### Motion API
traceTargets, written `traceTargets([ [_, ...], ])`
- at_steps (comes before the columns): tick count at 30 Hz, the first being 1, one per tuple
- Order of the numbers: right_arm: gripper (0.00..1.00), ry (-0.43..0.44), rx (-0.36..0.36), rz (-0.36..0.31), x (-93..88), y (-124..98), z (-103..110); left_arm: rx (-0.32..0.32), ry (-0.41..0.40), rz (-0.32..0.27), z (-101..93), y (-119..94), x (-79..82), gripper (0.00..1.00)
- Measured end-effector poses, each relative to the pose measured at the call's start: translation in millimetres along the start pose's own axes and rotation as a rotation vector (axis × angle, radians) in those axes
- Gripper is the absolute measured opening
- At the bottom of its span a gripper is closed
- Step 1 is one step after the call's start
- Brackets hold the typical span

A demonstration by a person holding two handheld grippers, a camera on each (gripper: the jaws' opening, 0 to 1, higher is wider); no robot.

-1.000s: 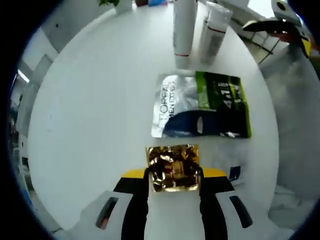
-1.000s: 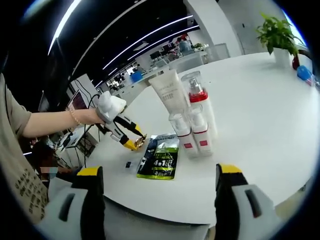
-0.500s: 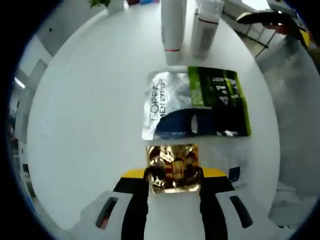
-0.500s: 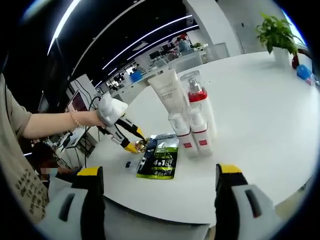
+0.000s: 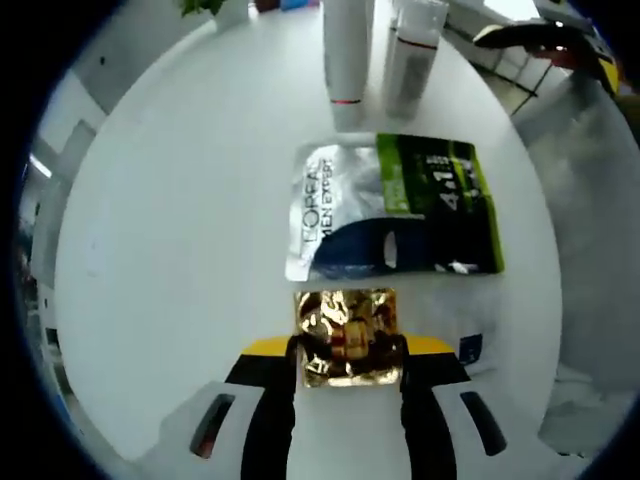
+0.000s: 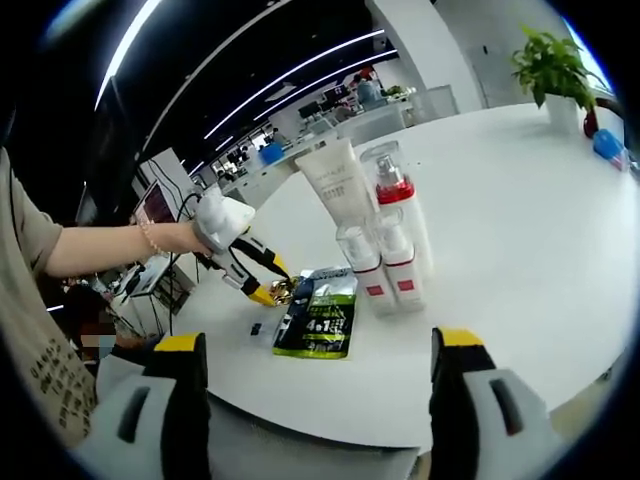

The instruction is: Arrange the skincare products in the storage area until every visible bottle or jar stands upright without overlapping.

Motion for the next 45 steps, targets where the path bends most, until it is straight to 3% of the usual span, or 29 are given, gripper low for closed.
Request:
traceTargets([
  [9,0.93,-0.002,0.001,-0.002,0.7,-0.3,0.1,0.024,-0.013,-0.015,0.4,-6.4,0.3,0.45],
  [13,0.93,-0.006,0.002,-0.003,0.7,-0.4,0.3,0.033,-0.065,-0.054,-0.2,-12.6,-1.3,0.46],
  [17,0.93,-0.013,0.005,-0.002,0.6,-0.3,1.3,0.051,-0.125,-0.075,-0.6,-19.6,-9.5,0.49],
  [23,0.93,-0.017,0.008,-0.002,0.7,-0.4,1.7,0.071,-0.333,-0.202,-7.1,-33.2,-19.7,0.54],
  [25,0.93,-0.021,0.012,0.0,0.5,-0.2,2.5,0.088,-0.389,-0.238,-12.3,-35.8,-26.0,0.58],
  [29,0.93,-0.029,0.017,0.004,0.4,0.4,3.4,0.129,-0.454,-0.248,-27.2,-42.3,-41.7,0.67],
  [40,0.93,-0.046,0.033,-0.013,1.8,-0.9,6.8,0.192,-0.69,-0.438,-75.0,-73.6,-58.7,0.75],
  [45,0.93,-0.071,0.041,-0.014,2.2,-0.7,8.7,0.216,-0.744,-0.467,-97.7,-83.2,-66.3,0.79],
])
Point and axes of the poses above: the point that each gripper's makers call its tool centre point, and the gripper's own axes: y roughly forward along the fingers, z roughly to its left, x roughly out of its top, the point moved 7 cm from there along -y, roughly backward along the fingers, and after that the axes turned 2 degrees about x, right-handed, at the moved point
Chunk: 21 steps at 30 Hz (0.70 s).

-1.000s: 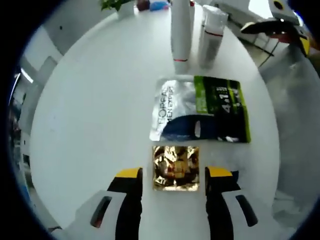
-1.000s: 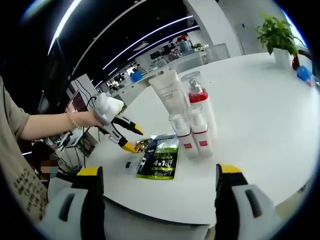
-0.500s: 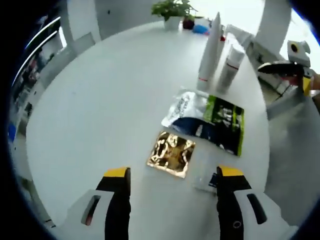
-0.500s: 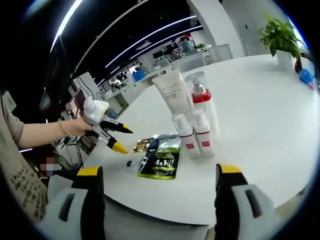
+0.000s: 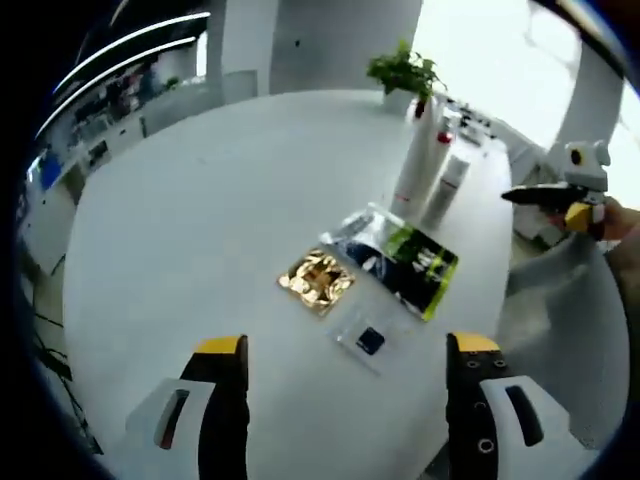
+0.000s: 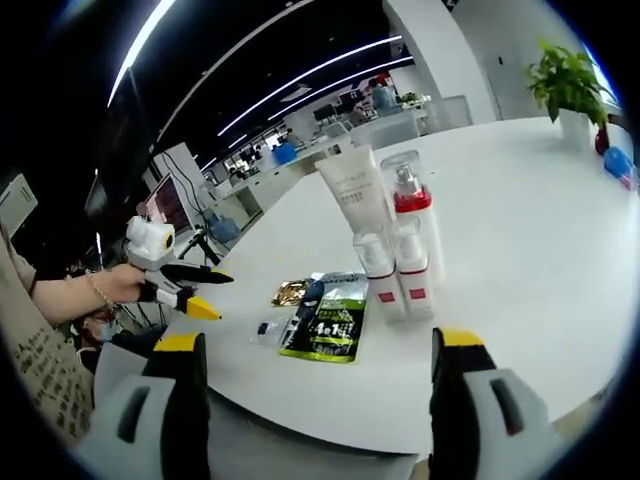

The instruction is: Arrange the skincare products in the storage area until every visible bottle or jar stands upright without overlapping.

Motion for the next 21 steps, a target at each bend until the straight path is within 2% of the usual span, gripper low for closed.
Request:
traceTargets([
  [4,0.94,-0.02,0.006,-0.002,0.3,-0.1,1.7,0.009,-0.045,-0.031,-8.8,-9.7,-11.1,0.82],
  [10,0.95,-0.046,0.014,-0.001,0.1,0.2,4.2,0.02,-0.093,-0.091,-20.3,-23.5,-18.7,0.86],
  [21,0.96,-0.055,0.004,-0.013,0.9,-1.5,4.7,0.057,-0.161,-0.147,-34.1,-43.2,-39.3,0.91],
])
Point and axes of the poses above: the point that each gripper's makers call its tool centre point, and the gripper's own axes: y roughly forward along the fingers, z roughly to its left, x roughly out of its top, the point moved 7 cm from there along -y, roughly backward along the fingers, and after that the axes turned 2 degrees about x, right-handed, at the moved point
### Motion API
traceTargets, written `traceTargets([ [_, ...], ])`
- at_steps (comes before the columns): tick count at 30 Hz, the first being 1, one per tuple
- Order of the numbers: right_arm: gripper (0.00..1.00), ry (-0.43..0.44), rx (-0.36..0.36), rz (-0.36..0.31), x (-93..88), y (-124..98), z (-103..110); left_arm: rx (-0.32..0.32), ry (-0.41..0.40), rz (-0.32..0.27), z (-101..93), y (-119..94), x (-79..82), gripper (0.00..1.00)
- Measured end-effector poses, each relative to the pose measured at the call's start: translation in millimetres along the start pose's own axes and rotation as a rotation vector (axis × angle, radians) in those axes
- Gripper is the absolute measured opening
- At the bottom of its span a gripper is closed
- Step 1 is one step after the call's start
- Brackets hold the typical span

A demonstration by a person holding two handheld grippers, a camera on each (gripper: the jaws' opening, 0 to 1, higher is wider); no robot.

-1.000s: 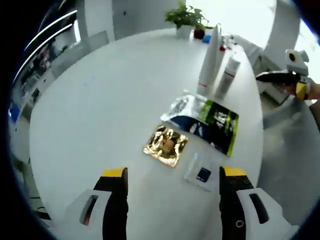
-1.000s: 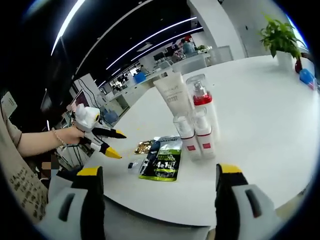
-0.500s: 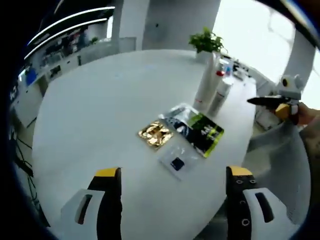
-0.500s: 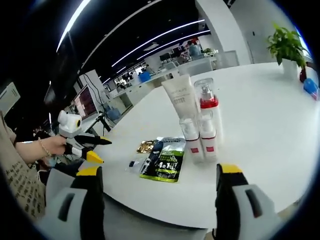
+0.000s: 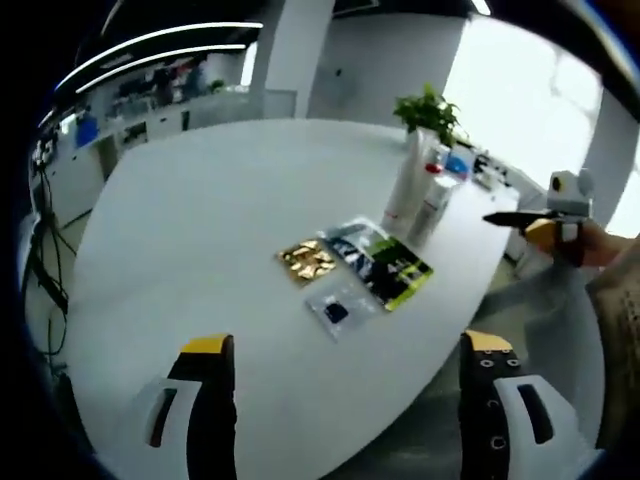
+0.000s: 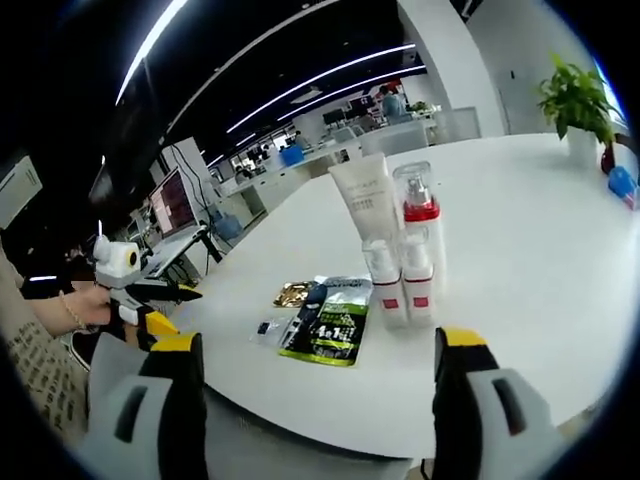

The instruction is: Arrange the skincare products in the storage area until every visible bottle or jar stands upright without overlapping.

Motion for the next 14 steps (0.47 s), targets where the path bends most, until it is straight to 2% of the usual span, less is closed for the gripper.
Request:
traceTargets([
  [5,0.97,0.001,-0.007,-0.01,0.5,-1.5,-0.5,0.022,-0.022,-0.023,-1.9,-8.7,-7.4,0.97],
  [10,0.98,-0.003,-0.006,-0.009,0.5,-1.6,0.1,0.04,-0.041,-0.04,-0.2,-13.8,-12.1,0.97],
  [14,0.99,-0.006,-0.007,-0.009,0.4,-1.8,0.0,0.045,-0.042,-0.051,0.4,-13.0,-8.9,0.97],
])
Point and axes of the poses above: the point that each gripper's makers call its tool centre point, and the gripper's own axes: y roughly forward along the fingers, z roughly to its left, x roughly out of its top, the point moved 7 cm from there along -y, roughly backward along the fingers, and after that the axes turned 2 degrees about x, right-handed, at the moved point
